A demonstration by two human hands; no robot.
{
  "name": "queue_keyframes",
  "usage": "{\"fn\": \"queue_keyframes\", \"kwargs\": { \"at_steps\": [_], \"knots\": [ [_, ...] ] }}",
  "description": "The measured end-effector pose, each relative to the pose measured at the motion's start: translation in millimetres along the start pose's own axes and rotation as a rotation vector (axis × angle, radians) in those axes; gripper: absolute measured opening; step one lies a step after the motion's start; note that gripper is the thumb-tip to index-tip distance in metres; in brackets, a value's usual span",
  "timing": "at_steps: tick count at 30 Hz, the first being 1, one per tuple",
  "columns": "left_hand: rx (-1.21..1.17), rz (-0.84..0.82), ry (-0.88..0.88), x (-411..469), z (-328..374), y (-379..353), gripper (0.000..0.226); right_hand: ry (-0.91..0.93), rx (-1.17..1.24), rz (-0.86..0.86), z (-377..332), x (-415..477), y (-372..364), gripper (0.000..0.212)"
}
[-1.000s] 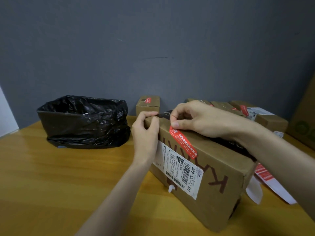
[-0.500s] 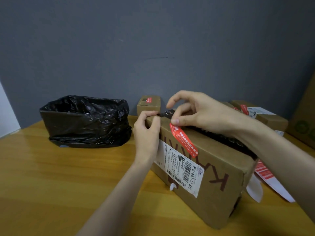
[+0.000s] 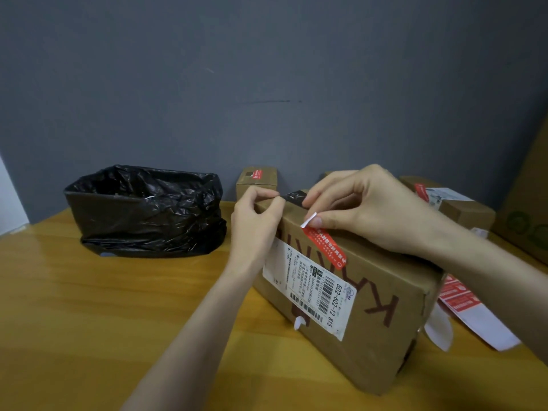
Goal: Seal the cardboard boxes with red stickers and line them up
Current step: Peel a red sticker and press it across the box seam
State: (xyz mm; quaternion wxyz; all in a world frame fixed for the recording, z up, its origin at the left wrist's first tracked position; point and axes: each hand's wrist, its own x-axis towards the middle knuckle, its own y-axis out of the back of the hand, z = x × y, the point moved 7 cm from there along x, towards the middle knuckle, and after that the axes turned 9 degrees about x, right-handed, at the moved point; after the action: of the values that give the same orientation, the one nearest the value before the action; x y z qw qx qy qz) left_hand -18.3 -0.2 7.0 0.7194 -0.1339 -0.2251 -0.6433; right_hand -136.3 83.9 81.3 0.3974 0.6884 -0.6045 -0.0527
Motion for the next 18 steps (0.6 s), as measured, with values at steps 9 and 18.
{"fn": "queue_keyframes", "kwargs": {
  "at_steps": [9,18],
  "knots": [
    [0.019,0.007,0.012,1.1,-1.1,0.7,0.006,0.026,0.115,-0.004,-4.6,-5.6,1.6,0.008],
    [0.012,0.002,0.018,1.9,-2.9,-0.3,0.006,0.082,0.185,-0.039,-16.2,-13.3,-1.7,0.006]
  ]
}}
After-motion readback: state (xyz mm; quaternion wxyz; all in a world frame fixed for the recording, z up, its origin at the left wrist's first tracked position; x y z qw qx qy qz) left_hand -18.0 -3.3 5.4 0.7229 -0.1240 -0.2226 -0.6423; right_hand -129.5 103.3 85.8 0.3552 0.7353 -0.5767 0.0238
